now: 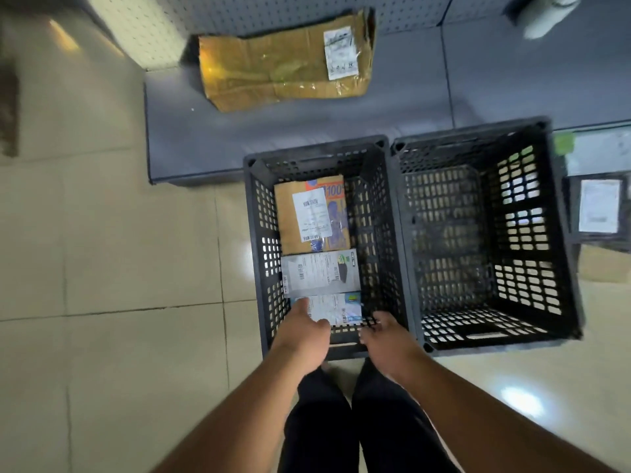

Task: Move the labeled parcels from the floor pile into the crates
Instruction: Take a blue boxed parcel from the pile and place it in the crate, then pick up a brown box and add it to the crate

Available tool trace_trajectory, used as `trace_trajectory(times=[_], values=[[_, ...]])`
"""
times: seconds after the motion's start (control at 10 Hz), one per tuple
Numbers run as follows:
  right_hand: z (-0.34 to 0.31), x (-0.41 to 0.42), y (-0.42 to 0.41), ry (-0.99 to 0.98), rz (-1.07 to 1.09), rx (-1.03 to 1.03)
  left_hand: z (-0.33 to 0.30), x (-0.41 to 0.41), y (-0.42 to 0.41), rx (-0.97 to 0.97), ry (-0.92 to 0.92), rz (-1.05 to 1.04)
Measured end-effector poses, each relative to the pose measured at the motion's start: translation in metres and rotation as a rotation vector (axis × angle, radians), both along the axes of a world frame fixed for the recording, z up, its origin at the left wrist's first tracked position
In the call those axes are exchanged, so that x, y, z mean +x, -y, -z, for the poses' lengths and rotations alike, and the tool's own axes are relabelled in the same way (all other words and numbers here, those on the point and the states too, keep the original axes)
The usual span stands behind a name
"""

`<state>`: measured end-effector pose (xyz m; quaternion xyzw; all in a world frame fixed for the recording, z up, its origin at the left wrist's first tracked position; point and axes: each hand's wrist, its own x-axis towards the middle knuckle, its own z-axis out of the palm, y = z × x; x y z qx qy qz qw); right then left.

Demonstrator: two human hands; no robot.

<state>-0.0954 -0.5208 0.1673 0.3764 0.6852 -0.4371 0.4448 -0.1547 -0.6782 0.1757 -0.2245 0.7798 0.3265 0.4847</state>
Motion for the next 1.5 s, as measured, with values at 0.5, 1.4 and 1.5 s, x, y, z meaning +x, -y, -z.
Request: trace_trajectory(times=[0.5, 1.4, 1.5], values=[[-0.13, 0.044, -0.057, -0.165, 0.397, 0.183, -0.104, 0.016, -0.069, 0.123, -0.164, 0.093], [-0.248, 0.328, -0.425, -0.217, 1.122, 0.341, -0.22, 0.223, -0.49, 0.194, -0.267, 0.723], [-0.247, 0.348, -0.463, -0.19, 1.155, 0.355, -0.216, 0.241, -0.529, 0.188, -0.265, 0.787]])
